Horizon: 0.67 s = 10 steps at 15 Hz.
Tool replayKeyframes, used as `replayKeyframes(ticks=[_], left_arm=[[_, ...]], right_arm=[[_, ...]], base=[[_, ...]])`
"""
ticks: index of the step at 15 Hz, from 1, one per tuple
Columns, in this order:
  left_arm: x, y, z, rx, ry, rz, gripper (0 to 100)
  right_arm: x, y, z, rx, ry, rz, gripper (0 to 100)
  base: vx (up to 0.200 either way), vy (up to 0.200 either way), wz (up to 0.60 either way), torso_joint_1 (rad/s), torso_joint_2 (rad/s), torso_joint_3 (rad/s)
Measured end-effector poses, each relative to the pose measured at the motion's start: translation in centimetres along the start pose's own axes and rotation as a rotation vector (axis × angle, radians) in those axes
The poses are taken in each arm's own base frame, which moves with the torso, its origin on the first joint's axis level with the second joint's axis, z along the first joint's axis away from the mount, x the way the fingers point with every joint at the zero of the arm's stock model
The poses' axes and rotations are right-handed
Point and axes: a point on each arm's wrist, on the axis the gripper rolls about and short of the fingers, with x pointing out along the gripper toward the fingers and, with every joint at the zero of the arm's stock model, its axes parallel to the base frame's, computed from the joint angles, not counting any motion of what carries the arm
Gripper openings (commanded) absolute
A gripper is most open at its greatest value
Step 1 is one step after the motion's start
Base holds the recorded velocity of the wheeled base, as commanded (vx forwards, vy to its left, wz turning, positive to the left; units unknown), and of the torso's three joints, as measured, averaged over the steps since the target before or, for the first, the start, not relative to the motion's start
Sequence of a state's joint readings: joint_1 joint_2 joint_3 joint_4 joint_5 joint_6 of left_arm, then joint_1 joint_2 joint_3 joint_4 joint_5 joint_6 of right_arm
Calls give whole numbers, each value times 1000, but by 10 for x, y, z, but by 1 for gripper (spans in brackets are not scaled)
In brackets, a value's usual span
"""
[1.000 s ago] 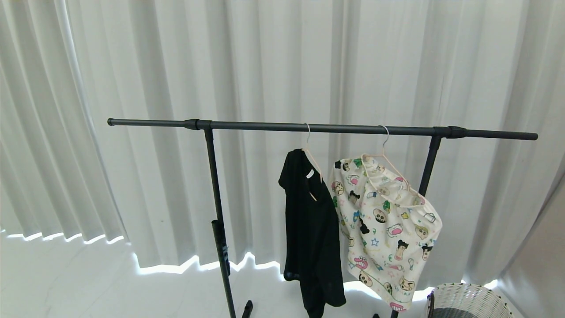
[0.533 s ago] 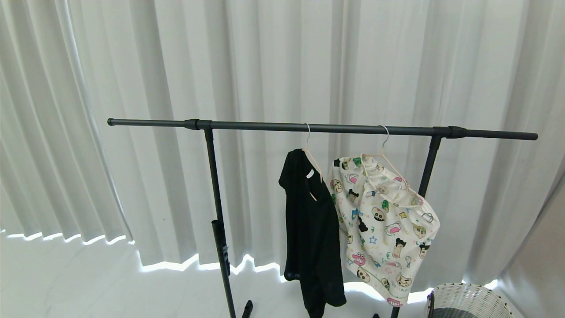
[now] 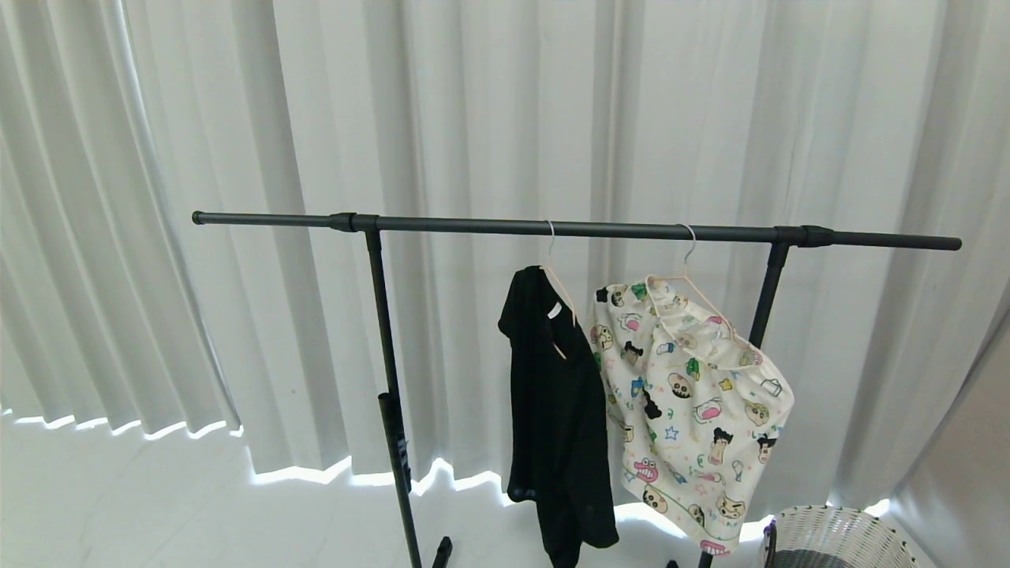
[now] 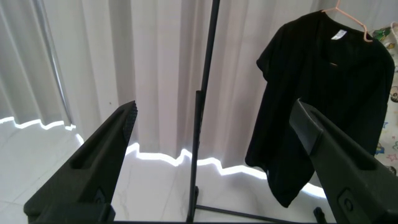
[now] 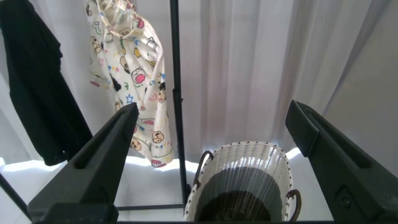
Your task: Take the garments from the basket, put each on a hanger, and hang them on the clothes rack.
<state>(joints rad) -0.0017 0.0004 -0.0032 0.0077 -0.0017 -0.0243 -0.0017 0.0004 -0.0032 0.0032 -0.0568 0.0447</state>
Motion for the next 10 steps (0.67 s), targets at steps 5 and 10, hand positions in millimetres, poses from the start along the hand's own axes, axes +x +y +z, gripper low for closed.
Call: replayKeyframes(ticks=[5,10], left_arm=[[0,0,0,0,0,0,100],[0,0,0,0,0,0,100]], right_arm=[[0,0,0,0,0,0,100],[0,0,0,0,0,0,100]], base=[[0,0,0,0,0,0],[0,0,0,0,0,0]])
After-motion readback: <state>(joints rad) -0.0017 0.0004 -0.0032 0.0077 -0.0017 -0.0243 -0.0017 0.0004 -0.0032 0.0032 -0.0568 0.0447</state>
